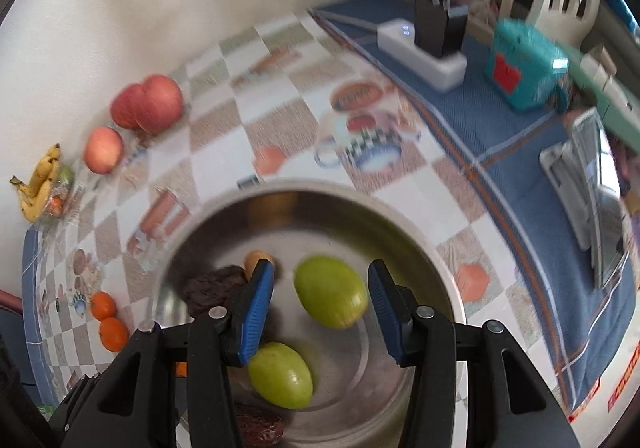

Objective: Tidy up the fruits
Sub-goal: 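Carry the pear and kiwi into the steel basin and open both tools, then move both tools back to the two remaining oranges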

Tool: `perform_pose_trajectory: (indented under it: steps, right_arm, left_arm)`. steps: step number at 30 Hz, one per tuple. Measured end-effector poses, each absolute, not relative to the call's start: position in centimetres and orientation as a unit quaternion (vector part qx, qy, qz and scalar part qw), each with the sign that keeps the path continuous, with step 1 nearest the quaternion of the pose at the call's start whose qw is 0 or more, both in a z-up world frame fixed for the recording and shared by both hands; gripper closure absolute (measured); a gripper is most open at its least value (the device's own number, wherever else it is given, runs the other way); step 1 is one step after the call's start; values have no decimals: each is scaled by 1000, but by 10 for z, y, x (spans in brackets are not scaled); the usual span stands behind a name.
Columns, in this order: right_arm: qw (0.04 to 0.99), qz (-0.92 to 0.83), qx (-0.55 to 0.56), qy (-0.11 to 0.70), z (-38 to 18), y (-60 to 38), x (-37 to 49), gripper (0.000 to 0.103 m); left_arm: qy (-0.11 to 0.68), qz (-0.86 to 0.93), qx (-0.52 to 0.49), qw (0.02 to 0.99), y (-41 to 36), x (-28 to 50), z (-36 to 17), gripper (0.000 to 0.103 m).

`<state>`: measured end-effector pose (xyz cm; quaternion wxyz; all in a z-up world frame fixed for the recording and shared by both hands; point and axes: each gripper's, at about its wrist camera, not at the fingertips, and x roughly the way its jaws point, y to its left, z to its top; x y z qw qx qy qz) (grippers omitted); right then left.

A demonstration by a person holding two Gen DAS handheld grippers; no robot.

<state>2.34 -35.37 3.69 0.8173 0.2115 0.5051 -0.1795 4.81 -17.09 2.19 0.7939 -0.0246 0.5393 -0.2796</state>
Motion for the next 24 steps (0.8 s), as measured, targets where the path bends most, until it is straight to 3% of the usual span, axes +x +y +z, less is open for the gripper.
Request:
perform_pose_trajectory:
  steps: [3,7,21,23,24]
  right_arm:
    - [828,-190,181,496,49,-347,21,52]
    - [836,-185,163,490,57,-339,24,52]
    - [845,-81,121,514,54,-266,42,52]
    - [845,-54,105,521,53,-248,45,47]
    - [843,-46,96,527,52,-240,47,35]
  left_arm:
    - [536,-269,-23,800,-164,51,25,18]
    - [522,-242,-28,818,-148,58,32,0]
    - [529,-14,-89,844,-17,101,24,0]
    - [534,-2,-107,839,-1,103,20,0]
    - [535,5,-113,838,7,104,19,0]
